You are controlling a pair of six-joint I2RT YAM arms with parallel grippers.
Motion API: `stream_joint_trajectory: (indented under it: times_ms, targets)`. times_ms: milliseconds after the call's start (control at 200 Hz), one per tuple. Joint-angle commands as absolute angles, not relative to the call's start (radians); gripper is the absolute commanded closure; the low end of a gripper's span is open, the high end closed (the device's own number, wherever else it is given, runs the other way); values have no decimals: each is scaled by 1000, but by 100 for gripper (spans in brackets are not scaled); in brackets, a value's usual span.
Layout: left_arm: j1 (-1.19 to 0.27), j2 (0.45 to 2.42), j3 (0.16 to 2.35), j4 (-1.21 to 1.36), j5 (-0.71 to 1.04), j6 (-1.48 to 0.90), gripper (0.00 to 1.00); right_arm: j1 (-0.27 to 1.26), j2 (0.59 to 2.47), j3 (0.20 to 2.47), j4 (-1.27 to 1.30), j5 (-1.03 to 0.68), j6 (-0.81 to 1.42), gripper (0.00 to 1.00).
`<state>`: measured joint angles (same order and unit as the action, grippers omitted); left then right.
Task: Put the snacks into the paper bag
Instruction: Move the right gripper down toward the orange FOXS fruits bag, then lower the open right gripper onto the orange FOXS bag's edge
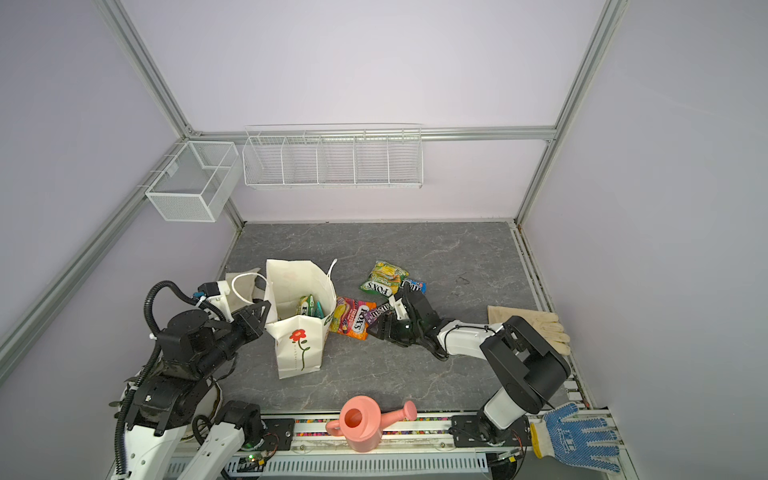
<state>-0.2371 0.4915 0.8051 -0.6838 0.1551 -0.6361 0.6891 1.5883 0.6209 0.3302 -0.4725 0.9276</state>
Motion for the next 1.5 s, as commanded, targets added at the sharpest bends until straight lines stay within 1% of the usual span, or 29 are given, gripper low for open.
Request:
stream_joint_trajectory:
  times_ms: [0, 455, 775, 990, 1494]
  targets:
    - [-241, 482, 799, -657, 162, -635, 100, 695, 1605, 609, 396, -488, 966, 23]
    - [-241, 476, 802, -666, 164, -637, 100, 718, 1684, 611, 468, -467, 1008, 27]
    - [-241, 470, 809, -670, 174, -641, 100, 732, 1714, 619, 491, -459, 1021, 28]
    - [-242, 423, 788, -613, 202, -656, 100, 736, 1749, 626, 521, -459, 1039, 29]
    - [-241, 434, 798, -629, 205, -645, 100, 750, 1826, 668, 543, -445, 1076, 32]
